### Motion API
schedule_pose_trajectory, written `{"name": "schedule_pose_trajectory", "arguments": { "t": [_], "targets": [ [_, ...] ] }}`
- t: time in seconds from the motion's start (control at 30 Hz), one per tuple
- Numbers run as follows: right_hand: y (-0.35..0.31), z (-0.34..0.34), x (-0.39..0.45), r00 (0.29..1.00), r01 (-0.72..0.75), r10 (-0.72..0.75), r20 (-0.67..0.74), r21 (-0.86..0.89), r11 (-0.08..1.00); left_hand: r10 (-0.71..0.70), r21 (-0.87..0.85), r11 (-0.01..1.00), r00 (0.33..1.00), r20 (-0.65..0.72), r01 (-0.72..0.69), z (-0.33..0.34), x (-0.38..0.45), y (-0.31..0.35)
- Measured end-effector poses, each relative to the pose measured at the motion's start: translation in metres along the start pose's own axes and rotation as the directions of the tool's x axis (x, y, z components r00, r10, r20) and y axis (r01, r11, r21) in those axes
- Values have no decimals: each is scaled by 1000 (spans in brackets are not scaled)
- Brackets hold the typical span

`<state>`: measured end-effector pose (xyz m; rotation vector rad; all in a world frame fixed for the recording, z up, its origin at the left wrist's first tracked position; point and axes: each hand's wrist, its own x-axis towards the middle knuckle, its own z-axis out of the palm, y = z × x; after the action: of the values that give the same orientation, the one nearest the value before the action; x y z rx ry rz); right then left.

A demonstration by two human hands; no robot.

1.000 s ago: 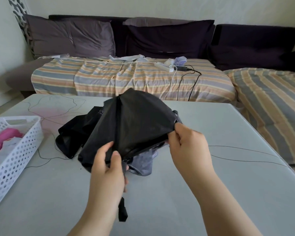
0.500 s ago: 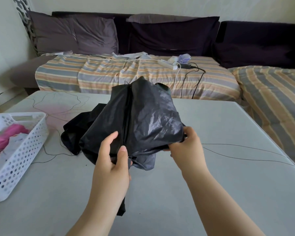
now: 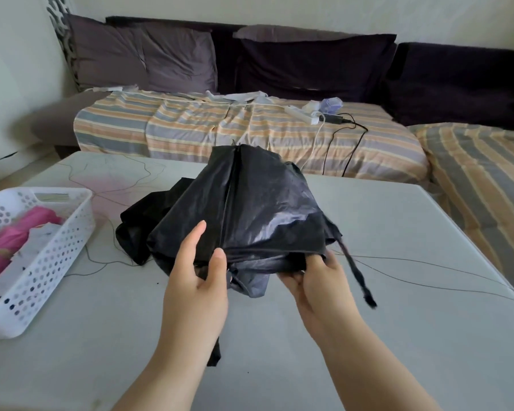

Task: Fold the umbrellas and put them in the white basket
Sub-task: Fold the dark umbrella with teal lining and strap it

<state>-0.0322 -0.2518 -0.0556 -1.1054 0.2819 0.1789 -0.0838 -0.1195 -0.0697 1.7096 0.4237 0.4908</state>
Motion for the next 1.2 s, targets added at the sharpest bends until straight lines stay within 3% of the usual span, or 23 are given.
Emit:
{"name": "schedule_pose_trajectory", "arguments": {
  "t": [0.07,0.1,0.17,0.23,0.3,0.37,0.43,0.5,0.57,0.63,0.73,0.8,0.9,0.97,1.0,1.03,1.1,1.17,1.2],
  "targets": [
    [0,1,2,994,-104,106,4,-187,977,18,38,999,1000,-9,-18,1,-1,-3],
    [-2,1,2,996,-87,88,-12,-287,954,25,50,998,1000,-13,-25,2,0,-4],
    [-8,1,1,994,56,-91,-54,-461,885,28,62,998,999,-25,-27,1,3,-6],
    [-15,0,-1,949,242,-316,-26,-581,777,10,52,999,999,-49,-7,-1,7,-8],
    [-18,2,-6,895,399,-439,78,-579,711,-33,17,999,997,-73,34,-2,10,-9],
    [-20,4,-14,875,461,-468,121,-500,733,-61,-3,998,996,-70,61,-2,11,-9],
    [-18,1,-16,917,392,-392,73,-346,852,-70,-18,997,996,-62,69,-1,10,-7],
    [-13,2,-13,980,198,-192,51,-170,965,-62,-27,998,996,-68,60,1,9,-7],
    [-8,4,-8,1000,-8,7,20,43,999,-43,-9,999,996,-80,43,1,8,-8],
    [-7,5,-11,1000,-4,5,-5,163,987,-42,2,999,996,-79,42,3,7,-10],
    [-12,7,-17,971,226,-233,58,111,968,-75,-43,997,993,-89,71,5,8,-10],
    [-11,7,-13,966,230,-240,93,105,968,-101,-101,991,990,-102,91,5,9,-8],
    [-2,-4,3,995,-87,86,57,7,996,-123,-160,982,985,-118,104,1,12,-9],
    [-4,-15,7,947,-290,313,70,-235,928,-88,-116,991,988,-128,73,-6,15,-12],
    [-6,-20,8,937,-303,345,50,-370,878,-65,-71,996,989,-130,56,-10,16,-13],
    [-9,-25,9,957,-249,289,8,-486,838,-40,-24,999,991,-127,37,-15,18,-14],
    [-18,-30,12,993,29,-99,-62,-687,726,20,56,998,996,-91,-15,-23,18,-13],
    [-30,-27,12,885,319,-465,16,-749,580,93,129,988,995,-29,-88,-27,14,-10],
    [-35,-23,10,827,435,-556,89,-728,530,122,164,979,992,9,-122,-27,10,-10]
  ]
}}
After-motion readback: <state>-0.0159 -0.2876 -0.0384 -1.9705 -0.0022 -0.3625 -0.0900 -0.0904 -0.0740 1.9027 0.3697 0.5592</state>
